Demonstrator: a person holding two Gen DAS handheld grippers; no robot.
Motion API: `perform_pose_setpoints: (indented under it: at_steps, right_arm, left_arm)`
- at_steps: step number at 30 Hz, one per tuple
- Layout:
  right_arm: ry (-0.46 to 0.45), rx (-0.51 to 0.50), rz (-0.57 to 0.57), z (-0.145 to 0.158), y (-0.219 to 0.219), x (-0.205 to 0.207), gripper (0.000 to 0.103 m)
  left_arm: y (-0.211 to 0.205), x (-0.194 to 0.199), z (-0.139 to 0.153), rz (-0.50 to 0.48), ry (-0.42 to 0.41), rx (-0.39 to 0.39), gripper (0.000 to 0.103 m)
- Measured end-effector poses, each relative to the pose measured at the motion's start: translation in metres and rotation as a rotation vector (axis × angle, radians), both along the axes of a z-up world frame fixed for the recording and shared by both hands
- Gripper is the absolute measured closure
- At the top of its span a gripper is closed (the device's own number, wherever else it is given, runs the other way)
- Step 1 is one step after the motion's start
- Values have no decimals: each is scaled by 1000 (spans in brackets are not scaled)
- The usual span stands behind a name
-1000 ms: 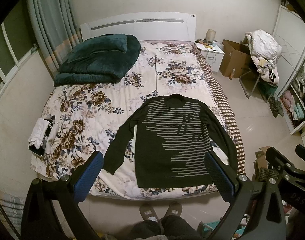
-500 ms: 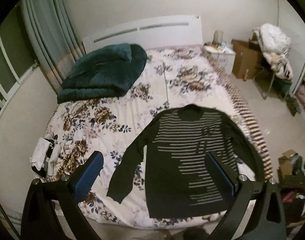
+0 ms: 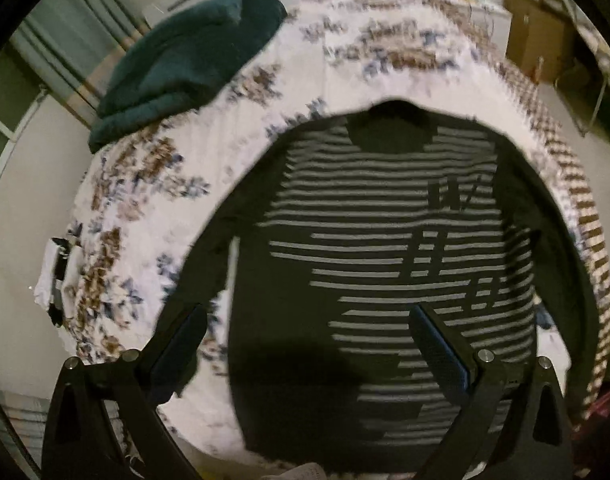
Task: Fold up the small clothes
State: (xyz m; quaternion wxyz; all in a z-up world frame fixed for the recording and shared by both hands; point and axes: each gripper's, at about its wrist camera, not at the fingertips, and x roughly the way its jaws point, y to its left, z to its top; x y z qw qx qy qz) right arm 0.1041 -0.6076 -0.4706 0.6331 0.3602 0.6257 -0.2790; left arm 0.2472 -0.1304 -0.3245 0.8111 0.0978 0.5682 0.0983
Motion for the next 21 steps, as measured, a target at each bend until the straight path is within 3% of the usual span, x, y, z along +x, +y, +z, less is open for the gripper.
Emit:
perform_pose_setpoints:
  at_steps: [6, 7, 8, 9, 10, 11, 15, 17, 18, 21]
  right_arm:
    - [87, 2, 302, -76, 25, 32, 10]
    - [100, 4, 356, -89, 30, 38, 20]
    - [121, -1, 387, -97, 33, 41, 44]
    - [139, -19, 405, -102, 33, 42, 59]
    - [138, -67, 388, -100, 28, 41, 81]
    - [119, -95, 332, -94, 17, 38, 85]
    - [68, -166, 116, -71, -31, 27, 86]
    - [58, -151, 31, -66, -51, 23, 72]
    - [60, -134, -5, -67, -59, 21, 70]
    - [32, -52, -121, -59, -76, -2, 48]
  left_arm:
    - [-32, 20, -72, -2, 85, -4, 0]
    - [-38, 23, -80, -10, 94, -3, 0]
    - [-45, 25, -90, -25, 107, -4, 0]
    - [-49, 26, -96, -40, 115, -7, 0]
    - [-53, 27, -101, -52, 119, -8, 0]
    - [-58, 28, -106, -66, 123, -8, 0]
    - [-64, 28, -117, -110, 118, -7, 0]
    - [-64, 29, -122, -116, 129, -9, 0]
    - [-63, 29, -124, -114, 134, -14, 0]
    - [-58, 29, -126, -107, 136, -21, 0]
